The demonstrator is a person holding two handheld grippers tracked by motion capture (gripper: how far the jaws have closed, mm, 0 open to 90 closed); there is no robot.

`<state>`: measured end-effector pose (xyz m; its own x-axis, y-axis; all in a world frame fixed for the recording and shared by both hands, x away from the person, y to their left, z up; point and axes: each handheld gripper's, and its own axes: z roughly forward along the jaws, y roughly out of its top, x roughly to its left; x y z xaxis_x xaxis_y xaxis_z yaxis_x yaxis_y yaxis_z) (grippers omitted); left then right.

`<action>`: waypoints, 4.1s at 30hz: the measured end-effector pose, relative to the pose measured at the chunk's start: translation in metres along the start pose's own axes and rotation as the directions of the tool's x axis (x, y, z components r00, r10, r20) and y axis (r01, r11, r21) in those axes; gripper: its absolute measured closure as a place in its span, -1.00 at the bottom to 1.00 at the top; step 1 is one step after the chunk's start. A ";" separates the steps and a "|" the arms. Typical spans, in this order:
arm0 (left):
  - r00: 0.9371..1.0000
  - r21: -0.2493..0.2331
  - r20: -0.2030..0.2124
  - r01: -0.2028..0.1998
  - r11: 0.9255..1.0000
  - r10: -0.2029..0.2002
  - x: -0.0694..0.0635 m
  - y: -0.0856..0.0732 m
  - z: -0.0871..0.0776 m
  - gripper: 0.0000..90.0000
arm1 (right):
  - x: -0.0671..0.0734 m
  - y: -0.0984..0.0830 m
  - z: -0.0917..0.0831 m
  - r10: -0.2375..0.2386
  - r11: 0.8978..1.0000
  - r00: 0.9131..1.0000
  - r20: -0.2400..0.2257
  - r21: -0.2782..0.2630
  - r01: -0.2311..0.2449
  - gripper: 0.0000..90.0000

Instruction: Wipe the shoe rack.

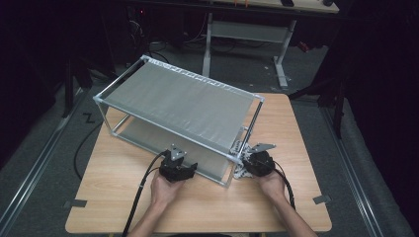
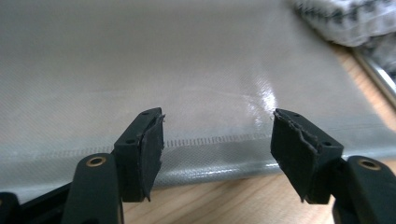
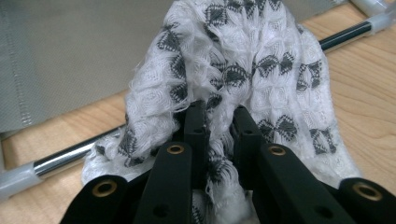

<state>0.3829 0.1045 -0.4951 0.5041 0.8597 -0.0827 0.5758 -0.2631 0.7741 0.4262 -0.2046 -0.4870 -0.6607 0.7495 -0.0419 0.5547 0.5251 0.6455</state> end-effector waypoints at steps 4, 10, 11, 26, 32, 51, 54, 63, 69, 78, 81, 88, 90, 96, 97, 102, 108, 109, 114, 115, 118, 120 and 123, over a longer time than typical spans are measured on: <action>1.000 0.020 -0.003 -0.021 1.000 0.021 -0.003 -0.002 0.003 -0.22 | 0.007 -0.002 -0.002 -0.014 1.000 1.000 -0.015 0.001 0.014 0.79; 0.999 0.036 -0.004 -0.048 0.998 0.049 -0.006 -0.005 0.001 -0.21 | 0.024 -0.006 -0.007 -0.059 0.998 0.997 -0.040 0.006 0.059 0.79; 0.999 0.036 0.001 -0.042 0.998 0.042 -0.004 -0.006 0.000 -0.18 | 0.024 -0.006 -0.007 -0.056 0.998 0.997 -0.044 0.006 0.056 0.79; 0.999 0.031 0.011 -0.040 0.999 0.040 -0.003 -0.010 0.000 -0.14 | -0.026 0.025 -0.003 0.081 0.997 0.993 0.091 -0.003 -0.081 0.79; 0.999 0.036 0.021 -0.041 0.999 0.040 -0.002 -0.011 -0.001 -0.14 | -0.039 0.040 -0.007 0.104 0.995 0.986 0.132 -0.022 -0.102 0.79; 0.998 0.030 0.032 -0.048 0.998 0.047 -0.002 -0.015 -0.005 -0.13 | -0.058 0.089 -0.066 0.100 0.983 0.964 0.245 -0.176 -0.057 0.79; 0.998 0.029 0.031 -0.048 0.998 0.047 -0.002 -0.015 -0.005 -0.13 | -0.058 0.093 -0.073 0.089 0.981 0.963 0.255 -0.189 -0.041 0.79; 0.998 0.028 0.032 -0.048 0.998 0.047 -0.002 -0.015 -0.005 -0.13 | -0.059 0.094 -0.075 0.097 0.978 0.960 0.261 -0.206 -0.043 0.79; 0.998 0.027 0.032 -0.047 0.999 0.046 -0.002 -0.015 -0.005 -0.13 | -0.062 0.083 -0.051 0.121 0.983 0.963 0.241 -0.168 -0.081 0.79; 0.998 0.025 0.032 -0.048 0.999 0.048 -0.002 -0.015 -0.005 -0.13 | -0.065 0.062 -0.013 0.160 0.985 0.961 0.224 -0.095 -0.142 0.79; 0.998 0.024 0.032 -0.048 0.999 0.047 -0.002 -0.016 -0.005 -0.13 | -0.066 0.052 0.001 0.184 0.982 0.961 0.208 -0.073 -0.173 0.79; 0.998 0.023 0.032 -0.048 0.999 0.047 -0.002 -0.016 -0.005 -0.13 | -0.068 0.051 0.002 0.192 0.981 0.958 0.212 -0.073 -0.181 0.79; 0.998 0.022 0.031 -0.048 0.999 0.047 -0.003 -0.016 -0.005 -0.13 | -0.069 0.055 -0.006 0.186 0.981 0.957 0.221 -0.089 -0.170 0.79; 0.998 0.022 0.030 -0.048 0.999 0.048 -0.003 -0.016 -0.005 -0.13 | -0.070 0.067 -0.034 0.157 0.982 0.959 0.236 -0.143 -0.126 0.79; 0.998 0.022 0.030 -0.048 0.999 0.047 -0.003 -0.016 -0.005 -0.13 | -0.069 0.070 -0.038 0.157 0.980 0.959 0.238 -0.158 -0.121 0.79; 0.998 0.024 0.031 -0.048 0.999 0.047 -0.003 -0.016 -0.005 -0.13 | -0.066 0.076 -0.059 0.154 0.970 0.961 0.230 -0.218 -0.103 0.79; 0.998 0.025 0.034 -0.050 0.998 0.049 -0.002 -0.015 -0.005 -0.13 | -0.064 0.081 -0.078 0.135 0.962 0.962 0.239 -0.264 -0.070 0.79; 0.998 0.025 0.035 -0.050 0.998 0.049 -0.003 -0.015 -0.005 -0.13 | -0.064 0.084 -0.086 0.138 0.958 0.962 0.237 -0.280 -0.068 0.79; 0.998 0.025 0.034 -0.050 0.998 0.050 -0.003 -0.016 -0.005 -0.13 | -0.061 0.089 -0.093 0.114 0.959 0.960 0.255 -0.281 -0.039 0.79; 0.998 0.025 0.033 -0.051 0.998 0.051 -0.003 -0.016 -0.005 -0.13 | -0.062 0.088 -0.091 0.117 0.960 0.962 0.248 -0.275 -0.045 0.79; 0.998 0.024 0.034 -0.052 0.998 0.052 -0.002 -0.016 -0.005 -0.13 | -0.062 0.086 -0.084 0.119 0.964 0.963 0.243 -0.259 -0.054 0.79; 0.998 0.024 0.035 -0.052 0.998 0.051 -0.002 -0.016 -0.005 -0.13 | -0.062 0.084 -0.076 0.119 0.969 0.963 0.240 -0.241 -0.059 0.79; 0.998 0.023 0.036 -0.052 0.998 0.052 -0.002 -0.016 -0.005 -0.13 | -0.062 0.076 -0.052 0.119 0.980 0.965 0.233 -0.181 -0.078 0.79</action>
<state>0.3695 0.1088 -0.5041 0.5558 0.8287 -0.0651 0.5632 -0.3178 0.7627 0.4834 -0.2319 -0.3959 -0.4538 0.8799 -0.1407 0.5033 0.3834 0.7744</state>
